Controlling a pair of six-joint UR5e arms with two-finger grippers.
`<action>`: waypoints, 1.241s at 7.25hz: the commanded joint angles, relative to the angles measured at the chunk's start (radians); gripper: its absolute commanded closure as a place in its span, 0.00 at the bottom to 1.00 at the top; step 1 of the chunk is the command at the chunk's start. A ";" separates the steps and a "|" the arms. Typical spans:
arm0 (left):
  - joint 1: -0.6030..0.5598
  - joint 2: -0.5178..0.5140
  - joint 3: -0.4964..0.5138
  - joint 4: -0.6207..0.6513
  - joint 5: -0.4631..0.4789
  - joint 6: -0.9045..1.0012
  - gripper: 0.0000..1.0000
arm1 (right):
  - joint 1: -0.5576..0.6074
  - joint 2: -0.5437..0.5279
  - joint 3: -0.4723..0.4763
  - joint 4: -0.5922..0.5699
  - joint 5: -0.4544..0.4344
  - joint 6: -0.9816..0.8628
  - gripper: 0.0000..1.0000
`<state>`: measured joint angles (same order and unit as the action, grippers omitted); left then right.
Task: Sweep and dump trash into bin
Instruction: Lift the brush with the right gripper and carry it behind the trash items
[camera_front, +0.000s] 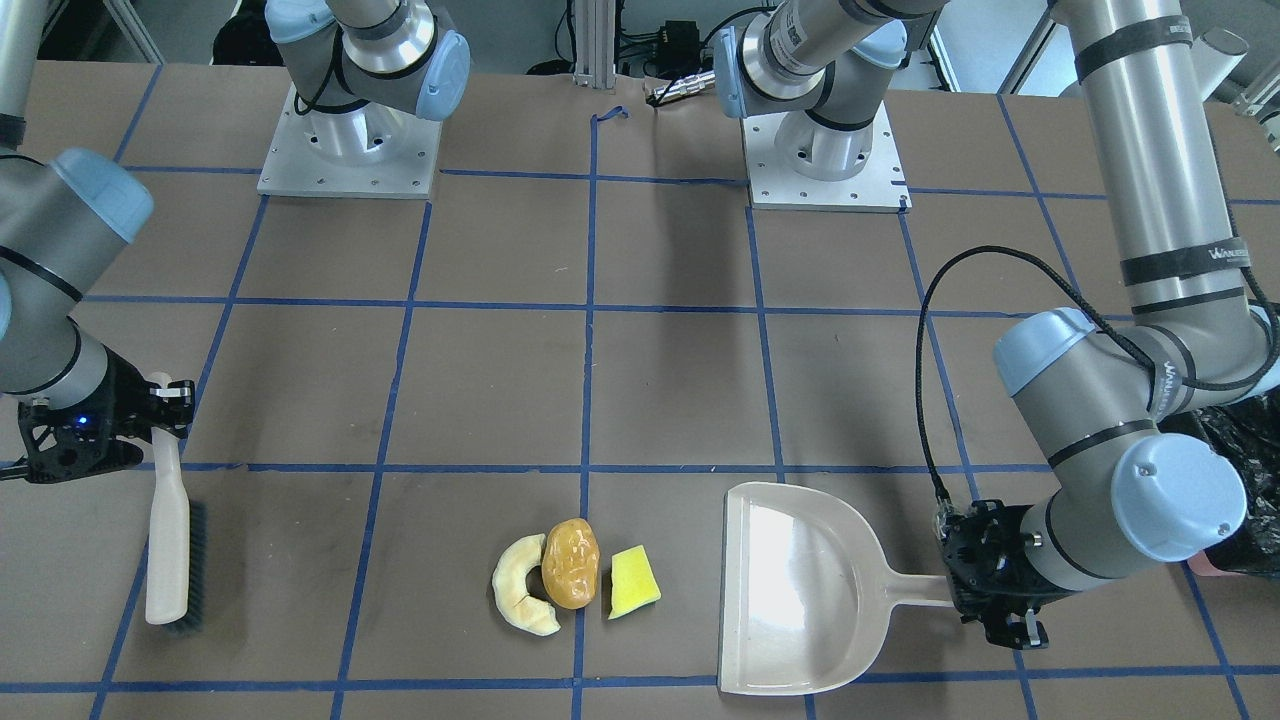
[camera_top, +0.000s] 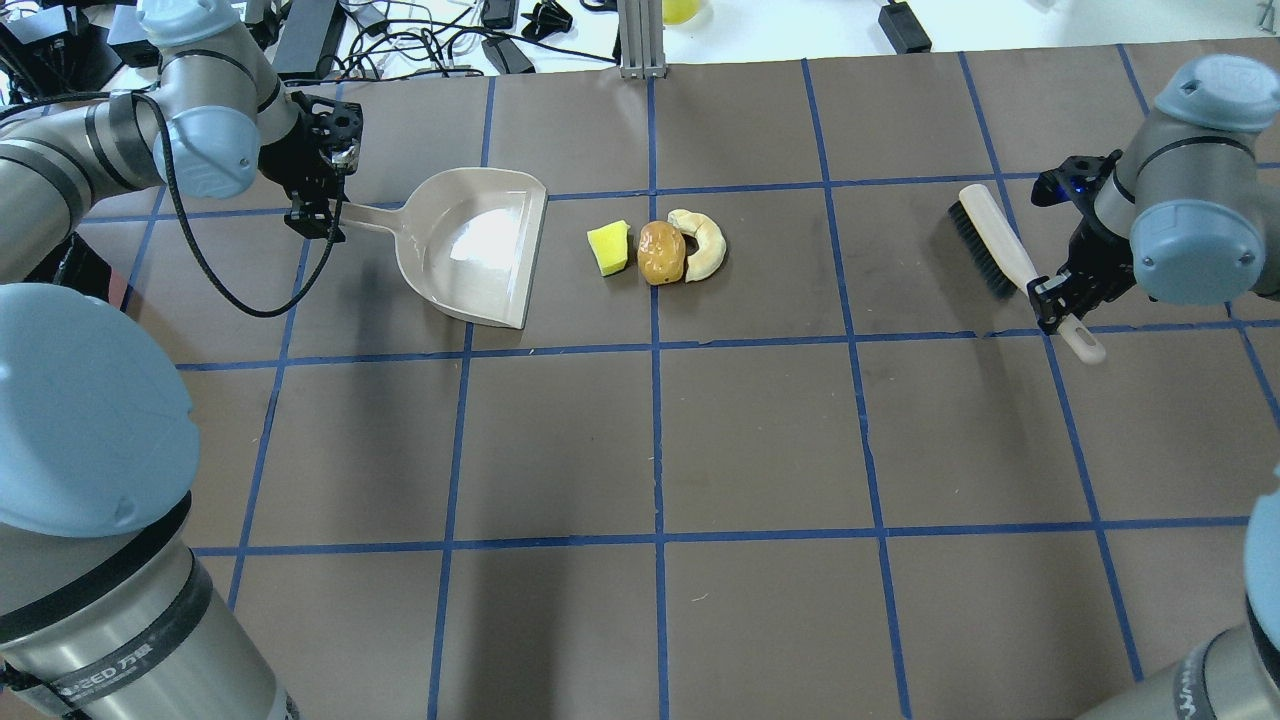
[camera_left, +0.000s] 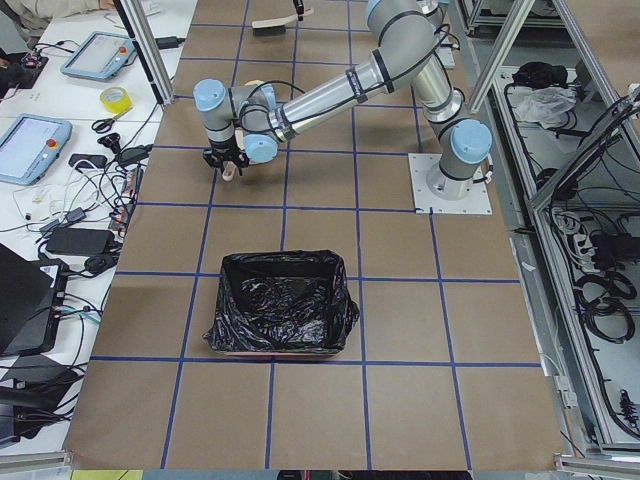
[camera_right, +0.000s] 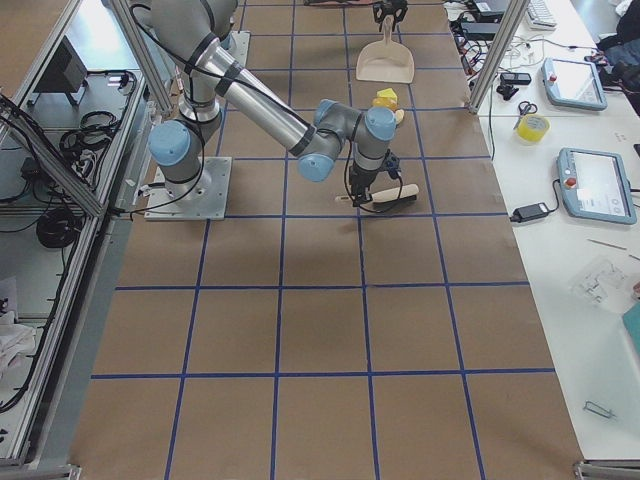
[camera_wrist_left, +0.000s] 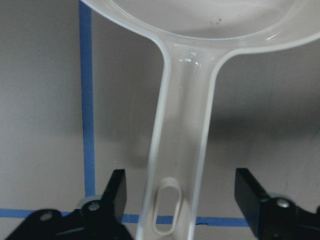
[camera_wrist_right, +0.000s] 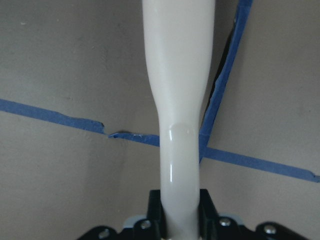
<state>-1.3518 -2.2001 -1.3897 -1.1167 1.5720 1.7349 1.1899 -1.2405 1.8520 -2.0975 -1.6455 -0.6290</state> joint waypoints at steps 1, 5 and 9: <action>-0.003 -0.001 -0.003 0.000 -0.001 0.002 0.45 | 0.013 -0.010 -0.042 0.045 0.007 0.055 1.00; -0.004 0.002 0.006 0.000 0.000 0.000 0.73 | 0.204 -0.007 -0.091 0.123 0.076 0.409 1.00; -0.010 0.005 0.003 -0.002 0.008 -0.001 0.89 | 0.445 0.004 -0.092 0.109 0.079 0.612 1.00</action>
<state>-1.3585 -2.1967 -1.3843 -1.1171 1.5754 1.7339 1.5615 -1.2420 1.7598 -1.9851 -1.5680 -0.0544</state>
